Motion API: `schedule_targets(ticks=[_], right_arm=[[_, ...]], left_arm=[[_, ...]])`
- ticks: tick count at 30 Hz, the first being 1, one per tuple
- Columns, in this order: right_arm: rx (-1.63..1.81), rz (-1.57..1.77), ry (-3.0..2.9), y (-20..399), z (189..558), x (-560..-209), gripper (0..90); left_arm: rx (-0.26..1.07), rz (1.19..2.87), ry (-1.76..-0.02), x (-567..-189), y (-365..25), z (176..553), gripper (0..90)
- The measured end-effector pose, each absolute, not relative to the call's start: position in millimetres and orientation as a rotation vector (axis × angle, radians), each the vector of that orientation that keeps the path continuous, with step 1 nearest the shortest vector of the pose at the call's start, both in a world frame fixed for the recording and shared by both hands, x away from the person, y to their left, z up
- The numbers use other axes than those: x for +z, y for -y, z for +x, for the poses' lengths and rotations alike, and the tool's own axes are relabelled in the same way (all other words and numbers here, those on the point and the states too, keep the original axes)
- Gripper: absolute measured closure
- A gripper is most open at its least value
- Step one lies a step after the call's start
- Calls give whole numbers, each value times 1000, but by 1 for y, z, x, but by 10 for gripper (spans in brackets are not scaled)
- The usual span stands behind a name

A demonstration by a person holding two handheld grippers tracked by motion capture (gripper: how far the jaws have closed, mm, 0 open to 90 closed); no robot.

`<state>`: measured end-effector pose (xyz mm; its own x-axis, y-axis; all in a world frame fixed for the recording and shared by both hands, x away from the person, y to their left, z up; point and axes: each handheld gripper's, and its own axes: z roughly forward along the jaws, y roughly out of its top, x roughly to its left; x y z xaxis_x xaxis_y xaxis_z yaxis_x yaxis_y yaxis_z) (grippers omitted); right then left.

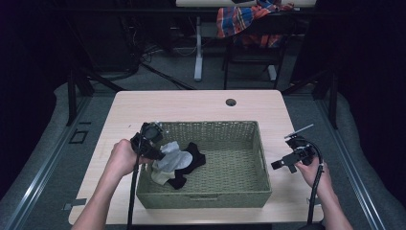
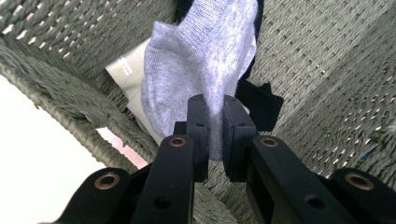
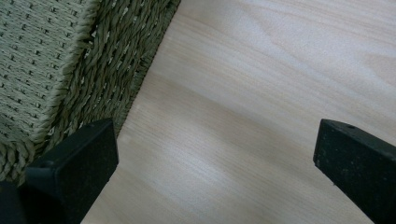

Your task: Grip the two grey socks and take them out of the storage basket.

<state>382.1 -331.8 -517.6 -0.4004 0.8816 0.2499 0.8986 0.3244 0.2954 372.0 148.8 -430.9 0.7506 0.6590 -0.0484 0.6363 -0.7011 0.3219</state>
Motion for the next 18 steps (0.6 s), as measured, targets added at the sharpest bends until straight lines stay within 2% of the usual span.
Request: schedule_targets(ticks=[18], right_arm=[[-636, -1722, 2512, 332, 382, -519, 0]], left_arm=[[83, 2626, -961, -407, -143, 387, 847]])
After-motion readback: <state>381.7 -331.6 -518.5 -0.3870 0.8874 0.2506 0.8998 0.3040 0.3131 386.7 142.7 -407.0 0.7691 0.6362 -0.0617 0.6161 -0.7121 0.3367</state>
